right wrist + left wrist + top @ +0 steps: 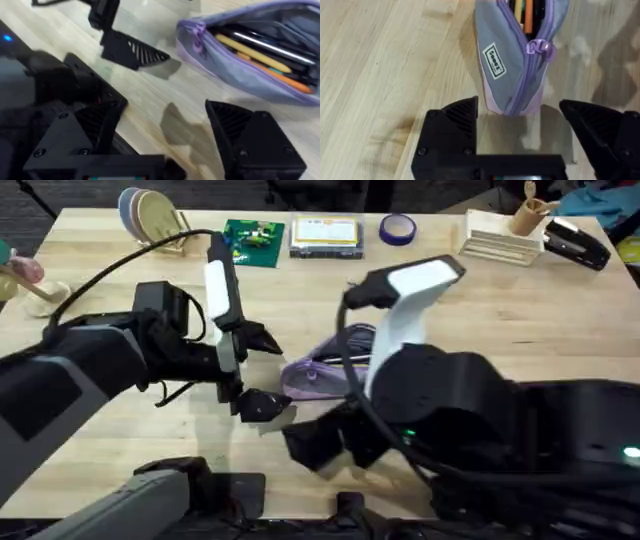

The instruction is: Unzip the bag, pick up the pens from the table one at a time and place them inside, then zip the bag closed.

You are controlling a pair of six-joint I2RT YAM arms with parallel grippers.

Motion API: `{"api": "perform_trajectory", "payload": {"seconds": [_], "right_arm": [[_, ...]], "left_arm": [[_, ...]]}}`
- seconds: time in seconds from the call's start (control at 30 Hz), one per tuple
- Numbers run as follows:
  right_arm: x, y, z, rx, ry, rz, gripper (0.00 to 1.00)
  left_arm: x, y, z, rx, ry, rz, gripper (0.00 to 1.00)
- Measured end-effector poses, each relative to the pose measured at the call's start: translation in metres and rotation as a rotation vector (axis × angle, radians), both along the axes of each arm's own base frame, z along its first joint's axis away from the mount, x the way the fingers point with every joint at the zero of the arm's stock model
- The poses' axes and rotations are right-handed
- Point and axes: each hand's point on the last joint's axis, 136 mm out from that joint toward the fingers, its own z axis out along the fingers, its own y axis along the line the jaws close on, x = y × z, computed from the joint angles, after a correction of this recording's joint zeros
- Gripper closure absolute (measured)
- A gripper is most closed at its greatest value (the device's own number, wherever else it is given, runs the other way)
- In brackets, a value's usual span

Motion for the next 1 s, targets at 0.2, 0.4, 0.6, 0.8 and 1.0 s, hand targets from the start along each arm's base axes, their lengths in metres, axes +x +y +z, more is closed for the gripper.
{"api": "perform_trajectory", "payload": {"seconds": [0.2, 0.4, 0.6, 0.8, 1.0], "right_arm": [[0.007, 0.022, -0.002, 0.053, 0.011, -0.028, 0.003], [0.009, 0.025, -0.012, 0.042, 0.039, -0.067, 0.005], [0.02, 0.02, -0.012, 0.039, 0.015, -0.143, 0.003], [0.026, 0.018, -0.012, 0.034, -0.003, -0.182, 0.004], [0.028, 0.019, -0.025, 0.012, 0.027, -0.224, 0.004]], "left_arm": [[0.0, 0.0, 0.0, 0.0, 0.0, 0.0, 0.007], [0.0, 0.0, 0.0, 0.0, 0.001, 0.0, 0.007], [0.0, 0.0, 0.0, 0.0, 0.001, 0.0, 0.007], [0.0, 0.0, 0.0, 0.0, 0.001, 0.0, 0.007], [0.0, 0.0, 0.0, 0.0, 0.001, 0.0, 0.008]]}}
